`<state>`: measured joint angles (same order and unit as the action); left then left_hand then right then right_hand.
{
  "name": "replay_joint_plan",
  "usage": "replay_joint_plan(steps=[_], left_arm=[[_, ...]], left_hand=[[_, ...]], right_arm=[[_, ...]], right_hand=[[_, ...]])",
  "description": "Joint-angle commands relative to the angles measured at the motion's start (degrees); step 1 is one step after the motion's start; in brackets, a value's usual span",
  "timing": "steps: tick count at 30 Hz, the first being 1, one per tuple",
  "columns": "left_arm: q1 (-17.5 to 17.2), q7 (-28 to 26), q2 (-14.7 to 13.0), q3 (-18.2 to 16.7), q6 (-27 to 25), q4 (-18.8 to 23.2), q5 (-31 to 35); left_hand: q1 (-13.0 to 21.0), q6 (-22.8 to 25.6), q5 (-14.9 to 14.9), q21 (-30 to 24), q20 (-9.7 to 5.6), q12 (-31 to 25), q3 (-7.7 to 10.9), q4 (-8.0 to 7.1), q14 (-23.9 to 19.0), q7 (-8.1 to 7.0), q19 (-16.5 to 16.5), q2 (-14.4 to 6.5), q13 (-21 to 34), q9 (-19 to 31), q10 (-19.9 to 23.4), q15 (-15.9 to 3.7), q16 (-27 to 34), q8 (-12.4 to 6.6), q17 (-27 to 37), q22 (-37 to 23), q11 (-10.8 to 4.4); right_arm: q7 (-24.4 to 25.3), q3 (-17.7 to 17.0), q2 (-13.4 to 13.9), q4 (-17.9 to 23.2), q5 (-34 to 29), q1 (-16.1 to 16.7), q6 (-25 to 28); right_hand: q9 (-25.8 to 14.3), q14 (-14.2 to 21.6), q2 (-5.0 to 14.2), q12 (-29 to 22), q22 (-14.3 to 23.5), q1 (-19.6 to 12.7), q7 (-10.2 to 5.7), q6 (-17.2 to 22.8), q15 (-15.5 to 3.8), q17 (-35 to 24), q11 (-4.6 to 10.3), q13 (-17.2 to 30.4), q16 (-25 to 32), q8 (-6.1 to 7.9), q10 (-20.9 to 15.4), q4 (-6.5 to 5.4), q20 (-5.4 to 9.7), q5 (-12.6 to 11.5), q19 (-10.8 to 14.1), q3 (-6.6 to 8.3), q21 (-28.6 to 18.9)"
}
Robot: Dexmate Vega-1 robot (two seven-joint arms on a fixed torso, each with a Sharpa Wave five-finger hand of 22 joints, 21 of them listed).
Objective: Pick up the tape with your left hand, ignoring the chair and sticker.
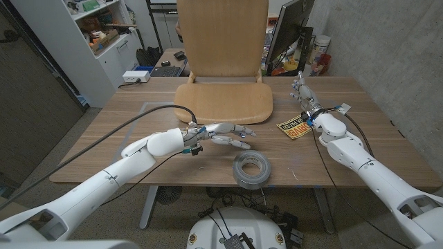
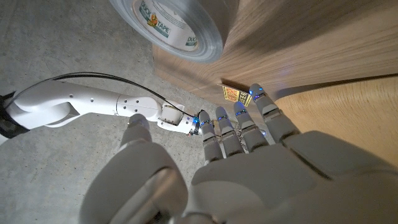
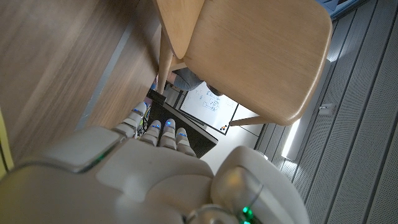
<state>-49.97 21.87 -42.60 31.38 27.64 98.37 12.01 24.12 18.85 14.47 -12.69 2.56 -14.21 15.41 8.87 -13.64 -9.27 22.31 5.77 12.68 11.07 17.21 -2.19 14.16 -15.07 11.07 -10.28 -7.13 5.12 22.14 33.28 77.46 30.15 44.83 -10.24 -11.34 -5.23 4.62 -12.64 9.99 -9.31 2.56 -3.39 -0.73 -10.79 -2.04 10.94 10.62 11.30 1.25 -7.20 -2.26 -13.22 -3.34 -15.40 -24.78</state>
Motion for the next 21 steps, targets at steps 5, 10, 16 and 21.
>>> replay_joint_plan(steps=[5, 10, 16, 21], left_arm=[[1.6, -2.4, -3.3, 1.3, 7.7, 2.7, 15.5], [3.2, -2.0, -3.7, 2.6, 8.0, 1.6, 20.5], [4.3, -2.6, -3.7, 4.3, 7.5, 2.3, 27.3], [5.8, -2.5, -3.7, 5.7, 8.7, 1.9, 29.1]], left_hand=[[2.2, -0.8, 0.7, 0.5, -0.20, 0.2, 0.62, 0.40, 0.5, -0.78, 0.2, 0.1, 0.4, 0.3, -0.8, -3.54, -0.7, 0.23, 0.3, -0.1, -0.10], [1.7, -4.3, 0.6, 1.3, 0.62, 1.4, -0.64, -0.26, 2.1, 0.20, -1.3, 1.7, 0.6, 0.4, -3.2, -2.66, -1.5, 2.02, 0.5, -0.1, 1.04], [1.3, -6.1, 0.7, 1.8, 0.47, 2.1, -1.30, -0.70, 3.6, 1.48, -2.7, 2.1, 0.7, 0.4, -5.0, -1.77, -1.9, 2.85, 0.7, -0.1, 1.44], [1.3, -6.1, 0.7, 1.8, 0.43, 2.0, -1.37, -0.77, 3.7, 1.46, -2.8, 2.0, 0.7, 0.5, -4.9, -1.96, -2.0, 2.84, 0.7, -0.1, 1.34]], right_arm=[[-0.7, 0.9, -0.3, -0.8, -0.5, -1.0, 0.7], [-0.5, 0.9, -0.2, -0.2, -0.7, -0.7, 0.4], [-0.1, 1.0, -0.3, -0.3, -0.8, -0.6, 0.8], [0.1, 1.4, -0.8, -0.8, -1.0, -0.8, 0.9]], right_hand=[[-0.1, -0.8, 0.30, 0.3, 0.3, -0.5, 0.02, -0.8, -0.06, -0.1, -0.29, 0.2, 0.2, -0.10, 0.5, 0.04, -0.41, -0.5, 0.0, -0.34, 0.3], [-0.1, -0.9, 0.31, 0.4, 0.3, -0.5, -0.03, -0.9, -0.10, -0.1, 0.05, 0.2, 0.2, -0.10, 0.6, 0.04, -0.39, -0.5, -0.1, -0.36, 0.5], [-0.1, -1.0, 0.33, 0.4, 0.3, -0.5, -0.04, -0.8, -0.06, -0.1, -0.08, 0.2, 0.2, -0.07, 0.7, 0.04, -0.48, -0.5, -0.1, -0.37, 0.6], [-0.1, -1.0, 0.33, 0.4, 0.3, -0.5, -0.05, -0.9, -0.05, -0.1, -0.12, 0.2, 0.2, -0.06, 0.7, 0.04, -0.48, -0.5, -0.1, -0.38, 0.7]])
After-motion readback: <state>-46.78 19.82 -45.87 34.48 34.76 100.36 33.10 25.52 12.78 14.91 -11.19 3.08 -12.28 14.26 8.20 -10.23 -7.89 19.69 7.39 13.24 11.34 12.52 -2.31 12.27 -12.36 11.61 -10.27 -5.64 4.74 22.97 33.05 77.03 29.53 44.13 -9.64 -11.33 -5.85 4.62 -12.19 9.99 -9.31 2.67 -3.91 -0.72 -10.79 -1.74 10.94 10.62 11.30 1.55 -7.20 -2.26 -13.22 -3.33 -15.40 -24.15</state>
